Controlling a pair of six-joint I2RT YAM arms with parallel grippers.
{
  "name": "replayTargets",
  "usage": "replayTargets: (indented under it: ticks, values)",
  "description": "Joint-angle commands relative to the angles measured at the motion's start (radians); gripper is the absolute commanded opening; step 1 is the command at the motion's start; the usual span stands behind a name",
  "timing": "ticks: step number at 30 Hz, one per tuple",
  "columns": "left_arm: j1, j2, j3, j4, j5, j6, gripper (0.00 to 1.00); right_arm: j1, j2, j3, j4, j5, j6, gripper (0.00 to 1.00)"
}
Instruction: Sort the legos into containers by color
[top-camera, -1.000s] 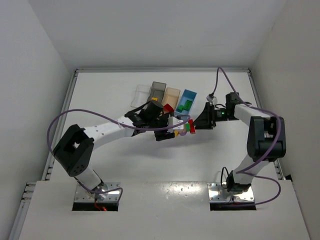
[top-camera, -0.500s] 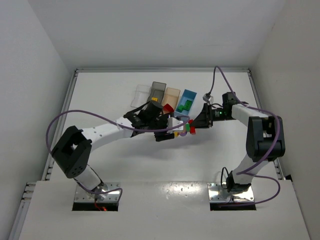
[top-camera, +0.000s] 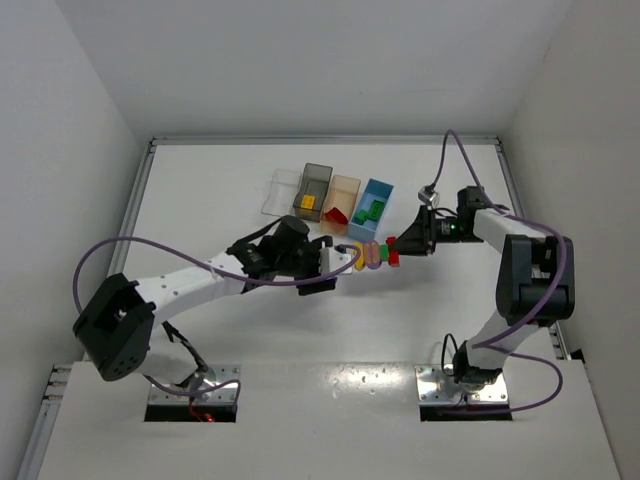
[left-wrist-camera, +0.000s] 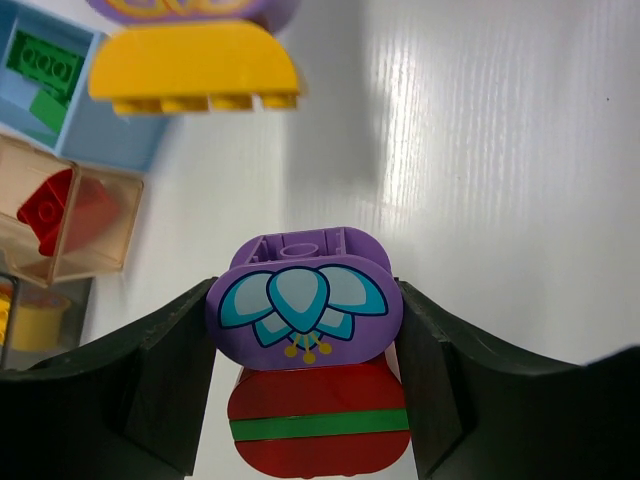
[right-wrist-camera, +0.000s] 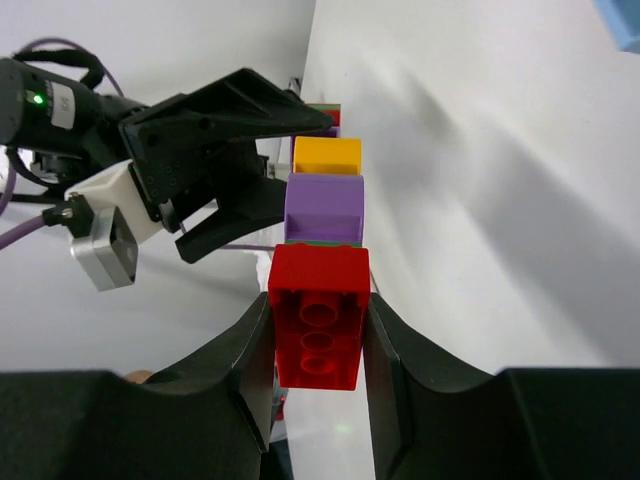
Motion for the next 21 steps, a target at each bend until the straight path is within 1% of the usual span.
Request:
replayTargets:
  ticks: [1, 4, 5, 7, 8, 10, 11, 13, 17, 18, 20, 21]
  values:
    - [-0.004, -0.054, -0.024, 0.009, -0.018, -0.024, 0.12, -0.024, -0.041, 0.027, -0.020, -0.037, -0.054, 0.00]
    - [0.006, -0.063, -0.035, 0.008, -0.018, -0.035, 0.12, -0.024, -0.041, 0.027, -0.020, -0.037, -0.054, 0.00]
    - [0.006, -0.051, -0.035, -0.004, -0.018, -0.035, 0.15, -0.024, -0.041, 0.027, -0.020, -0.028, -0.054, 0.00]
    - [0.006, -0.030, -0.035, -0.013, -0.027, -0.044, 0.19, -0.024, -0.041, 0.027, -0.020, -0.028, -0.063, 0.00]
    - [0.006, -0.016, -0.035, -0.024, -0.038, -0.044, 0.25, -0.024, -0.050, 0.027, -0.029, -0.028, -0.063, 0.00]
    - [0.006, 0.029, -0.035, -0.024, -0.038, -0.055, 0.33, -0.024, -0.059, 0.027, -0.052, -0.019, -0.087, 0.00]
    - [0.006, 0.047, -0.015, -0.037, -0.038, -0.064, 0.40, -0.024, -0.059, 0.027, -0.064, -0.019, -0.100, 0.00]
    - [0.018, 0.103, 0.002, -0.065, -0.038, -0.073, 0.46, -0.024, -0.068, 0.036, -0.113, -0.010, -0.142, 0.00]
    - [0.036, 0.188, 0.042, -0.085, 0.037, -0.101, 0.50, -0.015, -0.077, 0.045, -0.181, 0.000, -0.207, 0.00]
    - [0.048, 0.200, 0.042, -0.094, 0.066, -0.119, 0.55, -0.015, -0.077, 0.045, -0.192, 0.000, -0.218, 0.00]
    - [0.076, 0.236, 0.065, -0.094, 0.113, -0.145, 0.59, -0.015, -0.087, 0.045, -0.207, 0.000, -0.242, 0.00]
    - [0.085, 0.236, 0.065, -0.106, 0.171, -0.166, 0.72, -0.015, -0.087, 0.045, -0.224, 0.000, -0.253, 0.00]
